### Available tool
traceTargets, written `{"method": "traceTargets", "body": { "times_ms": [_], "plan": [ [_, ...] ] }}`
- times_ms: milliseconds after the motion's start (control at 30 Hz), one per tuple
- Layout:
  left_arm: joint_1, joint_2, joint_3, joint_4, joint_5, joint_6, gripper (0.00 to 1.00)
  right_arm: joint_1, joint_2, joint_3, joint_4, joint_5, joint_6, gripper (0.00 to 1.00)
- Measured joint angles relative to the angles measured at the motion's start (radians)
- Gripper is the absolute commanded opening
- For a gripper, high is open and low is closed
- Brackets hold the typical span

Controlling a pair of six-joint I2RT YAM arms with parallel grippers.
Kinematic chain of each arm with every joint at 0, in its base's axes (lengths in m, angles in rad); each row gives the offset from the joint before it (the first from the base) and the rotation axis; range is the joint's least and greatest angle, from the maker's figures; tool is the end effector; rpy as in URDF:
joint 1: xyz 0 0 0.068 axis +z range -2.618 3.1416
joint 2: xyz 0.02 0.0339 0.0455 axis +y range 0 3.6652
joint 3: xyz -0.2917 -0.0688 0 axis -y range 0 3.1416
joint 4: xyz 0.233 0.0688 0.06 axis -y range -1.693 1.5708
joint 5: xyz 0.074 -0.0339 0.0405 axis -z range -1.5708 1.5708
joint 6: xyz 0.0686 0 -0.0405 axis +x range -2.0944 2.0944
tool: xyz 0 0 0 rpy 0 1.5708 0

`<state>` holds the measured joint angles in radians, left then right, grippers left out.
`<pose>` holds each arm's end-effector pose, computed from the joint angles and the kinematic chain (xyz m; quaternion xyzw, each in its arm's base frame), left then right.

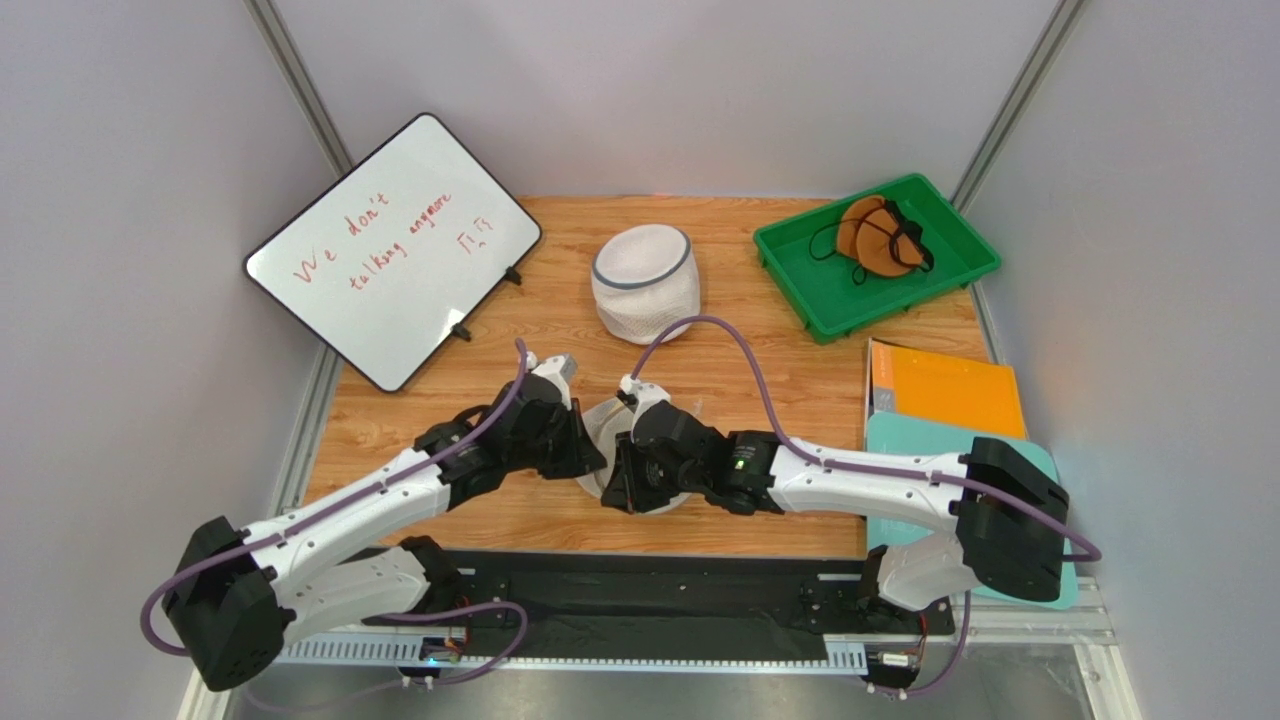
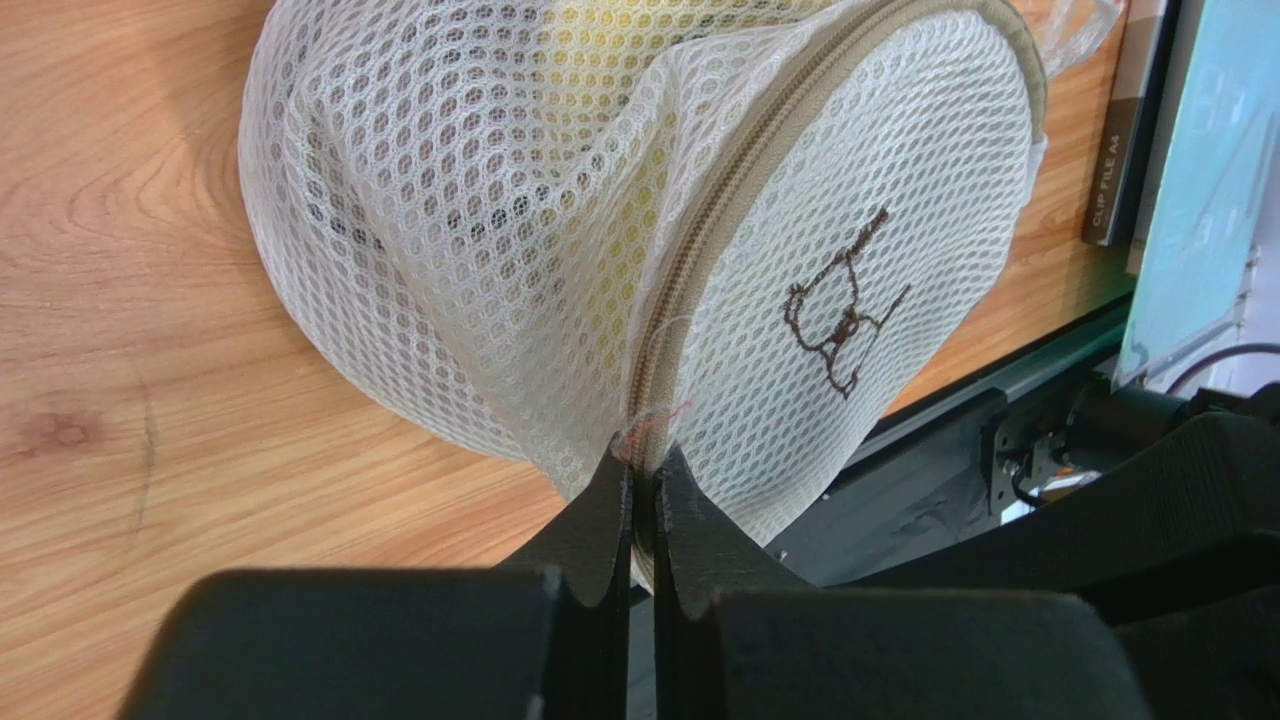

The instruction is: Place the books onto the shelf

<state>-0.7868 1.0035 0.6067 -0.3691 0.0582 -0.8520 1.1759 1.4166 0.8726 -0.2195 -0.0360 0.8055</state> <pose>0.1412 -0.1473 0.2260 -0.0186 0.9196 -0.3044 0.2477 0.1164 0.2858 0.2339 -0.1763 0.9025 0.3375 0.2014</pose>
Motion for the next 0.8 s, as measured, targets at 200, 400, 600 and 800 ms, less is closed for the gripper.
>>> {"method": "traceTargets", "body": {
  "times_ms": [200, 400, 600, 800],
  "plan": [
    [0.000, 0.026, 0.004, 0.009, -0.004, -0.005, 0.00, 0.000, 0.000, 0.000, -0.001, 0.004, -0.003, 0.00],
    [-0.003, 0.037, 0.022, 0.002, -0.011, -0.002, 0.00, 0.000, -0.005, -0.014, 0.005, 0.010, -0.002, 0.00],
    [0.047, 0.035, 0.026, -0.007, -0.001, 0.007, 0.00, 0.000, -0.032, -0.058, 0.026, 0.018, 0.002, 0.00],
    [0.095, 0.016, 0.026, -0.010, 0.015, 0.034, 0.00, 0.000, -0.068, -0.097, 0.027, 0.027, 0.009, 0.00]
  ]
}}
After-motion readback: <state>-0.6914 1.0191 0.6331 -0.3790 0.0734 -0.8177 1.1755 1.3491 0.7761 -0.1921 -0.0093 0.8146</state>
